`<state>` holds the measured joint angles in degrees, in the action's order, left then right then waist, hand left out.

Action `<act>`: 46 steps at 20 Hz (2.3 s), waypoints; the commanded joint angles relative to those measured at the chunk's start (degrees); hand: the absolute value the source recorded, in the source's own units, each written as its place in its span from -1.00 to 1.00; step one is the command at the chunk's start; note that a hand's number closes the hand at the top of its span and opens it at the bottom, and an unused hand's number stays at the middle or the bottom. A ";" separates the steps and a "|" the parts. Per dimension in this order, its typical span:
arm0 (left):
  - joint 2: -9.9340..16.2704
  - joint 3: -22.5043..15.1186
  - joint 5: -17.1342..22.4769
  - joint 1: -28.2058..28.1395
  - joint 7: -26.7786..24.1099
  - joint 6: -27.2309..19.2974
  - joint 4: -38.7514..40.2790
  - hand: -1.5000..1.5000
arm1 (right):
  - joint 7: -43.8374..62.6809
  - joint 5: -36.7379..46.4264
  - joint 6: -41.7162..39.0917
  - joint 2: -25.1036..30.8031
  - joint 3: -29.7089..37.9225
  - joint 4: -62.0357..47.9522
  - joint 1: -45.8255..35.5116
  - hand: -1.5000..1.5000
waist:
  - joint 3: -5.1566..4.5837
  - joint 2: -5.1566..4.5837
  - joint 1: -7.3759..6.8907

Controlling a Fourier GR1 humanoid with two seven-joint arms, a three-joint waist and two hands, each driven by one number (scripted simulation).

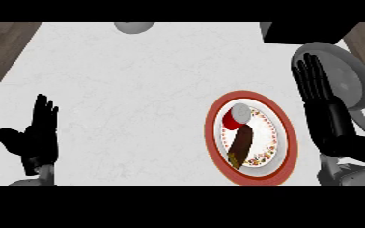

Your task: Pick the can from the plate and place it in the pan

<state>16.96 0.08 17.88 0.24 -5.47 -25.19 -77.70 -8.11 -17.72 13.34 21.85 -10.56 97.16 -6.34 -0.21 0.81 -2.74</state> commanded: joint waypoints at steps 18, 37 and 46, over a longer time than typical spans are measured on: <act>-3.60 -18.29 -6.61 -0.37 -4.78 14.59 -12.17 0.00 | 3.23 20.51 13.60 5.23 0.42 14.31 22.55 -1.00 | 0.17 -0.65 3.11; -5.29 -15.06 -7.57 8.25 -0.96 15.19 -8.98 0.00 | 49.87 35.81 -11.82 8.65 -18.68 2.50 -11.27 -1.00 | 0.15 -1.16 1.36; -6.07 -15.49 -9.84 0.25 -3.90 17.58 -11.80 0.00 | 54.43 45.45 -14.93 -3.06 -20.22 -5.55 -12.52 -1.00 | 0.20 -0.80 2.35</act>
<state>10.31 -15.71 8.47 4.31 -7.93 -9.48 -87.69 46.37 24.25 -1.16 23.64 -30.86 96.27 -18.18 -0.03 -0.05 -0.55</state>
